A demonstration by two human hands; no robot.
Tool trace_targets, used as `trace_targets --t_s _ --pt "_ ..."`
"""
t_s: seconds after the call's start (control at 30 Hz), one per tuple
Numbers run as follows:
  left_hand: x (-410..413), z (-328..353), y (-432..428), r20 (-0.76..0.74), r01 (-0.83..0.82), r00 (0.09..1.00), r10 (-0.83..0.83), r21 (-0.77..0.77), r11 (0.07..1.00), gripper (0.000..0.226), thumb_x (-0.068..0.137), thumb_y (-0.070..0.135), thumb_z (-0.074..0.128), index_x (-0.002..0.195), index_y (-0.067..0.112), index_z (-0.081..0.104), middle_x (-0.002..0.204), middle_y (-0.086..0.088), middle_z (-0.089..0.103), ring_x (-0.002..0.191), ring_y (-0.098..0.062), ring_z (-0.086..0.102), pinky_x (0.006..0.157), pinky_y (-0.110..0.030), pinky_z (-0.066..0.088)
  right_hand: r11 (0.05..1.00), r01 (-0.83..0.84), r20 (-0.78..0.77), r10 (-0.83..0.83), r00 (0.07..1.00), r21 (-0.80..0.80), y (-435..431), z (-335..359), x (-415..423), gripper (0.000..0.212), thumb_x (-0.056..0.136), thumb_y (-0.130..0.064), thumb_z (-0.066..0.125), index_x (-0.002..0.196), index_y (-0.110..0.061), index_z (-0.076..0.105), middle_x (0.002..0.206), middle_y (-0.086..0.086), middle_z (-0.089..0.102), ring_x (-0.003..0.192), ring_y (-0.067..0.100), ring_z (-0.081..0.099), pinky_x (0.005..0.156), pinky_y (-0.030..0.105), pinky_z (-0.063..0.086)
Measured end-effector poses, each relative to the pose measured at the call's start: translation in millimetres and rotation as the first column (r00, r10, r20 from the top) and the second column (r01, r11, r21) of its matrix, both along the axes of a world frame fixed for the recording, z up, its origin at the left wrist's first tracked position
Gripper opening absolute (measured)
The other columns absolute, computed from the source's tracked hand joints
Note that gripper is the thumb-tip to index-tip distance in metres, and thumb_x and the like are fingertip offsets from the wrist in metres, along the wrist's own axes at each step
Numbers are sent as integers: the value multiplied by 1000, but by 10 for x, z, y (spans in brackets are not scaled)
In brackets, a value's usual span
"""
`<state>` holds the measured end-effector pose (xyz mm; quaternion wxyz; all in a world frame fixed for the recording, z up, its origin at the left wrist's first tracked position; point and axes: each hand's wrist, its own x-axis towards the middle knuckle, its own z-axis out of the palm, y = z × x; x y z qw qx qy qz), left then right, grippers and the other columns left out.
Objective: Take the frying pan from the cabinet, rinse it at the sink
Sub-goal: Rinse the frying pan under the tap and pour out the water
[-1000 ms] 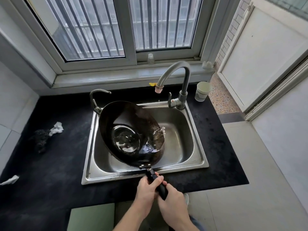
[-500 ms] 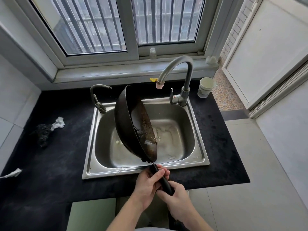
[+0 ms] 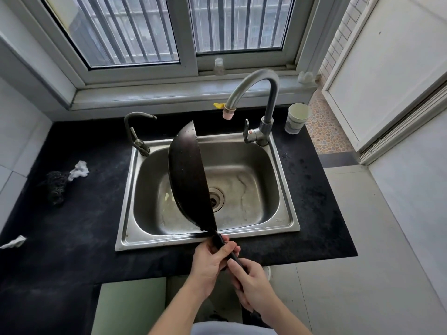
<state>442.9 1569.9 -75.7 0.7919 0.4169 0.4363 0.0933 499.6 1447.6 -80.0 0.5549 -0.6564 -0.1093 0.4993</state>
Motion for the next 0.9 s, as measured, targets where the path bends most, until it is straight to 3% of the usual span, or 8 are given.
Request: trace_targets --t_s 0.23,0.4,0.5,0.6,0.9 --pt "-6 20 -4 -62 -12 998 14 37 999 18 87 0 68 103 -3 60 76 -12 74 80 -28 71 85 -51 51 1000 -9 -73 10 997 19 24 -17 -41 32 99 -30 53 90 0 58 52 1 49 30 12 35 29 19 28" --pt "-21 17 0 -97 -4 995 9 55 998 16 87 4 69 102 0 62 78 -10 75 83 -28 72 66 -39 51 1000 -5 -101 6 995 8 34 -18 -62 33 100 -28 52 95 4 57 52 1 48 30 10 35 29 19 30" --pt "-14 10 1 -110 -5 994 11 61 998 17 87 6 70 101 1 63 76 -9 75 84 -29 72 80 -52 54 1000 -6 -118 5 993 -2 37 -37 -70 40 100 -30 52 99 11 54 54 2 48 32 11 36 30 21 30" --pt "-26 11 10 -118 5 993 3 67 998 16 87 6 70 101 1 63 75 -7 75 83 -28 72 88 -60 52 1000 2 -134 0 991 8 49 -44 -98 37 100 -31 53 97 6 56 55 2 48 33 12 35 30 21 30" --pt "-66 -25 89 -146 38 989 -28 65 997 18 87 10 71 102 3 65 78 -5 76 88 -27 74 86 -53 55 999 36 -162 -32 986 21 136 -79 -169 30 99 -31 53 90 -2 54 54 3 47 31 11 35 28 18 30"
